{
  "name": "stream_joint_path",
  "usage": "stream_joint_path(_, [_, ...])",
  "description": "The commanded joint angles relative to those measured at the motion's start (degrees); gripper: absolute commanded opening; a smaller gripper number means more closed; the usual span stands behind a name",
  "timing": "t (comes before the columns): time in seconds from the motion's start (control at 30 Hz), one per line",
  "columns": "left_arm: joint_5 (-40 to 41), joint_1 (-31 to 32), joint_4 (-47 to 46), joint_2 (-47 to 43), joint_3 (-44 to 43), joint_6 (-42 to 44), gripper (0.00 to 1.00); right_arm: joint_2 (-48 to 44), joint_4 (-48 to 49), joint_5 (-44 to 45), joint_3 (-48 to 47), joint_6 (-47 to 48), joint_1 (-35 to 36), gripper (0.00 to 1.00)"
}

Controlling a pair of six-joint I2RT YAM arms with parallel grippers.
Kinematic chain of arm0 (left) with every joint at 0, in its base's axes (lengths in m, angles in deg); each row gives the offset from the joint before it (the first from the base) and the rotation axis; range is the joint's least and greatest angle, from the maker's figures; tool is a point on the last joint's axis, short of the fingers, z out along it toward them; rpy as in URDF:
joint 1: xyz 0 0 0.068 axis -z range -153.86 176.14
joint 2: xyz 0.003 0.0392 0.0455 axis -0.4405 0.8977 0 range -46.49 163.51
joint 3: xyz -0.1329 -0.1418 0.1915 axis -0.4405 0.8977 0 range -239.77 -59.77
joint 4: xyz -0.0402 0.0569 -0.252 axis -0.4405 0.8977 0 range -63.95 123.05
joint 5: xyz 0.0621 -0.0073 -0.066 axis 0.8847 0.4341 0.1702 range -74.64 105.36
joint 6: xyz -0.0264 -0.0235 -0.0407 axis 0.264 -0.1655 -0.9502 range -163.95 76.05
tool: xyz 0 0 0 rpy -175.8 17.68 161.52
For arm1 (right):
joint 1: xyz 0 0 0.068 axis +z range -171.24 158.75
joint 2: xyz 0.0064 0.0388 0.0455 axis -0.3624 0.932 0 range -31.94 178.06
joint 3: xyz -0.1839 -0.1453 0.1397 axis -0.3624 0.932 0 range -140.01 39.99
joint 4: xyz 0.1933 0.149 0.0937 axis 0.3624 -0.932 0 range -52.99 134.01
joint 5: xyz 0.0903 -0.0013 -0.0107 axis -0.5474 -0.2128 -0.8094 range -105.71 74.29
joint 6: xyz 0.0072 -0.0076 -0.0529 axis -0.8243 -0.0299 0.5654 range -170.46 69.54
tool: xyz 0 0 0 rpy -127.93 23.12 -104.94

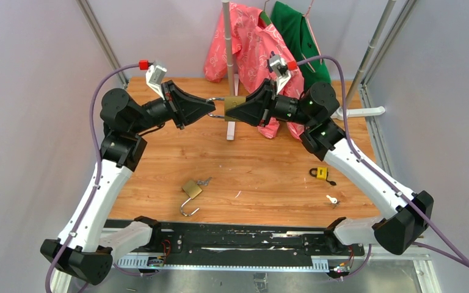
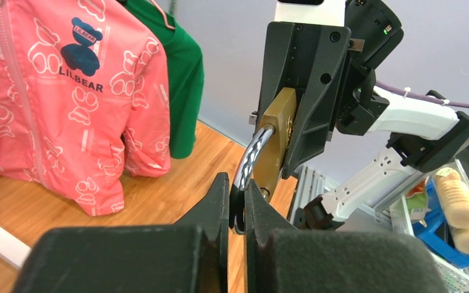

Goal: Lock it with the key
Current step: Lock the lock.

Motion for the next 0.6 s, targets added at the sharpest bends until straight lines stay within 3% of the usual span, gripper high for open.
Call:
stream_joint_path(0.0, [-5.5, 6.9, -2.8, 2.5, 3.4, -4.1, 0.00, 3.7, 1.6, -3.2, -0.4, 1.3, 7.8, 0.00])
stream_joint_path(0.17, [-9.4, 6.9, -5.5, 2.3, 4.0, -5.3, 0.00, 4.4, 3.2, -6.6, -0.6, -0.5, 6.9, 0.00])
stream_joint_path(0.27, [-11.4, 7.0, -7.5, 2.5, 3.8, -6.7, 0.00, 6.1, 10.2, -10.7, -0.1, -6.2, 6.4, 0.00])
stream_joint_path(0.57, [-10.4, 11.4, -8.1, 3.5, 3.5, -6.5, 0.00, 8.6, 12.8, -12.4, -0.9, -8.8, 6.4, 0.00])
